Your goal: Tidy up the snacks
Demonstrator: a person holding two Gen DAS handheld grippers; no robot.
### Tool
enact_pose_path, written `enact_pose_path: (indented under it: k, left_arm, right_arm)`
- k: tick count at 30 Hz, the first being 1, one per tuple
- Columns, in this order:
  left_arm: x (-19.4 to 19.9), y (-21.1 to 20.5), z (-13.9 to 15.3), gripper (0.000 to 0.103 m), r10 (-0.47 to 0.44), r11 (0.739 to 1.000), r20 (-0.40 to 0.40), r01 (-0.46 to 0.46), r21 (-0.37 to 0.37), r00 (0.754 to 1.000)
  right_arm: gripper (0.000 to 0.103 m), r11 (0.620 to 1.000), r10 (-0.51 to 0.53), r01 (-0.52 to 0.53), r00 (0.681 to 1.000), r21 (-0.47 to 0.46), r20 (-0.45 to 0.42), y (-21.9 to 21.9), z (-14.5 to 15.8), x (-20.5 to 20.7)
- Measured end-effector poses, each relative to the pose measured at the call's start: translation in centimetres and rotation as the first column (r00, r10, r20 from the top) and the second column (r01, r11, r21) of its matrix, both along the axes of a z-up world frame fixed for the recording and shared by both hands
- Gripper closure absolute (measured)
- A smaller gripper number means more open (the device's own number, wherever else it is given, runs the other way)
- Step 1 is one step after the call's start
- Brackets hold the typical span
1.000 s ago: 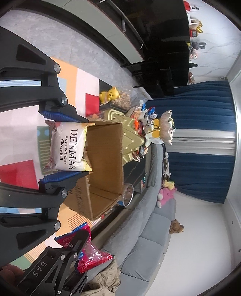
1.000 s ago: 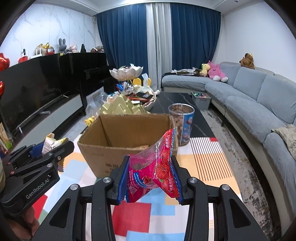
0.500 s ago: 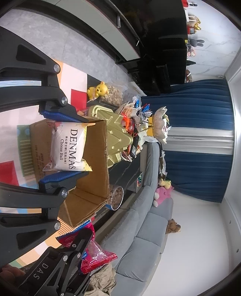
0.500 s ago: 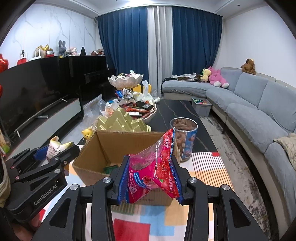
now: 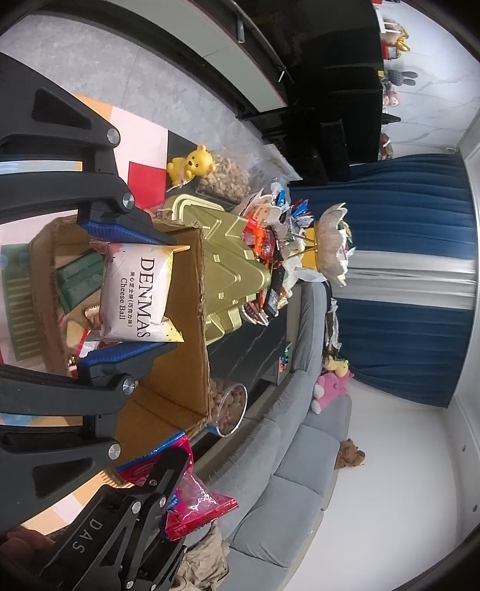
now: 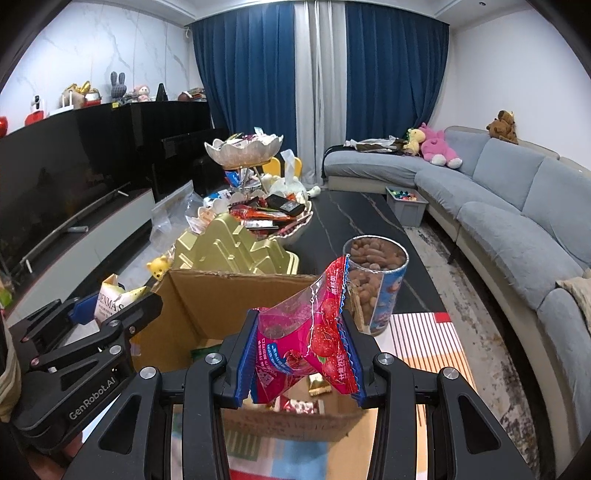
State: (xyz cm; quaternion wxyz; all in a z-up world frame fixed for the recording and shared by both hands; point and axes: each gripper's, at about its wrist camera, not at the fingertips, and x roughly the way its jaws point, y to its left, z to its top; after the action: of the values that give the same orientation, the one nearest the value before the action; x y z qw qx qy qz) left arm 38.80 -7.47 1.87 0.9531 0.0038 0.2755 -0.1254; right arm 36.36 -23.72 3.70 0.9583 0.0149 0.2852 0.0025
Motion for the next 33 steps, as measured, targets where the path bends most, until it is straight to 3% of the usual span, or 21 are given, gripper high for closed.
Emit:
enact_pose_path:
  k: [11,14,17,19,21,22,24,33]
  left_arm:
    - [2.4,-0.3,-1.7,0.056,-0.022,1.0,-0.032,0.022,0.001,0.999]
    - [2.5,-0.3,-1.8,0.053,-0.019,1.0,-0.034,0.019,-0.001,0.999]
    - [2.5,-0.2,-1.8,0.043,-0.013,1.0,-0.031,0.013,-0.006,0.999]
    - [2.3,-0.1,-1.6,0.038,-0.005,1.0,-0.021,0.005,-0.001,1.0]
    - [2.1,0.1,-1.4,0.034,0.008,1.0,-0.015,-0.008,0.004,1.0]
    - [2.1,0.2,-1.3,0.031,0.021,1.0,-0.012,-0.021,0.007,1.0]
    - [1.8,0.8,-0.9,0.015,0.06,0.998,0.001,-0.06,0.01,0.998]
    - [0.4,2.2,0.2,0.002,0.114,0.993,0.031,-0.114,0.016,0.993]
  right_arm:
    - [0.061,1.0,0.011,-0.011,0.999,0.0,-0.038,0.1,-1.9,3.1]
    - [0.061,1.0,0.018,-0.018,0.999,-0.002,-0.045,0.1,-2.2,3.4]
    - [0.06,1.0,0.018,-0.018,0.999,-0.001,-0.037,0.2,-2.1,3.5]
    - [0.053,1.0,0.026,-0.026,0.999,0.0,-0.031,0.2,-1.9,3.3]
    - [0.033,1.0,0.017,-0.017,1.0,-0.01,-0.015,0.4,-1.5,3.0]
    - [0.029,1.0,0.009,-0.009,1.0,-0.014,-0.005,0.3,-1.3,2.8]
    - [0.019,1.0,-0.013,0.013,1.0,-0.02,0.01,0.2,-0.9,2.5]
    - [0.012,0.998,-0.05,0.051,0.998,-0.039,0.035,0.5,0.6,1.2]
